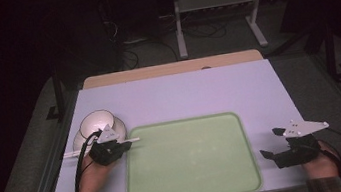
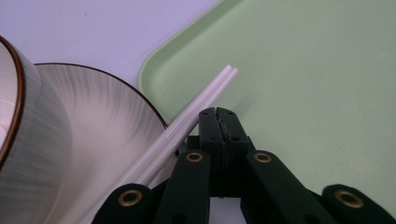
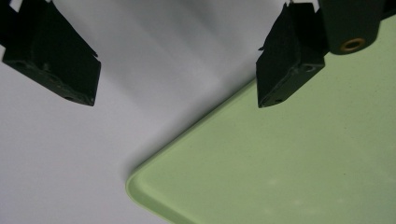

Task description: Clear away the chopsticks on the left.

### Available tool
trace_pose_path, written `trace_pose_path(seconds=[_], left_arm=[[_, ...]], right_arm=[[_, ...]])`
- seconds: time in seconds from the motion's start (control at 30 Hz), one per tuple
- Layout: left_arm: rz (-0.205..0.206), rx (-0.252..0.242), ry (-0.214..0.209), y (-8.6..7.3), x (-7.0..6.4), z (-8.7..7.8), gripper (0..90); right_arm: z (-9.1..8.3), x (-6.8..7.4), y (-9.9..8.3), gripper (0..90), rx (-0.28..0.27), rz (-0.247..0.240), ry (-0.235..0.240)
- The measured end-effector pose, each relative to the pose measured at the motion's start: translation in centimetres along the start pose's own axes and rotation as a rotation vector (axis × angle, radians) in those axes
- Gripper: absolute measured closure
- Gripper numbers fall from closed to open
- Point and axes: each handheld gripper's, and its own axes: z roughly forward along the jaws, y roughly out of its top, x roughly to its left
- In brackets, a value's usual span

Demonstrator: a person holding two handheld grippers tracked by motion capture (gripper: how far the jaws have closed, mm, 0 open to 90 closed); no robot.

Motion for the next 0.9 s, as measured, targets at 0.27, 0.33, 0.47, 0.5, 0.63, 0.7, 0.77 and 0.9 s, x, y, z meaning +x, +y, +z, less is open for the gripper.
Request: trace_pose_path(seconds=[0.27,0.33,0.47,0.5,0.63,0.7,0.77,0.9], left_arm=[[-0.009,-0.003,0.008,0.7,0.0,0.7,89.8],[-0.015,-0.002,0.010,0.9,-0.1,0.9,89.8],[-0.025,-0.004,0.024,1.4,-0.1,1.2,89.8],[-0.025,-0.004,0.028,1.5,-0.1,1.3,89.8],[-0.038,-0.004,0.037,1.8,0.1,1.5,89.8],[-0.058,-0.005,0.041,2.1,0.1,1.8,89.8],[-0.066,-0.005,0.048,2.3,0.2,1.9,89.8],[-0.076,-0.006,0.057,2.5,0.3,2.1,89.9]], right_arm=[[0.0,0.0,0.0,13.0,0.002,0.001,0.001],[0.1,0.0,0.0,13.0,0.002,0.000,0.001],[0.1,0.0,0.0,13.1,0.001,0.000,0.003],[0.1,0.0,0.0,13.1,0.002,-0.001,0.003],[0.0,0.0,0.0,13.1,0.002,0.001,0.004],[0.0,-0.1,0.0,13.1,0.001,0.002,0.006],[0.0,-0.1,-0.1,13.1,0.001,0.003,0.004],[0.0,-0.1,-0.1,13.1,0.000,0.003,0.006]])
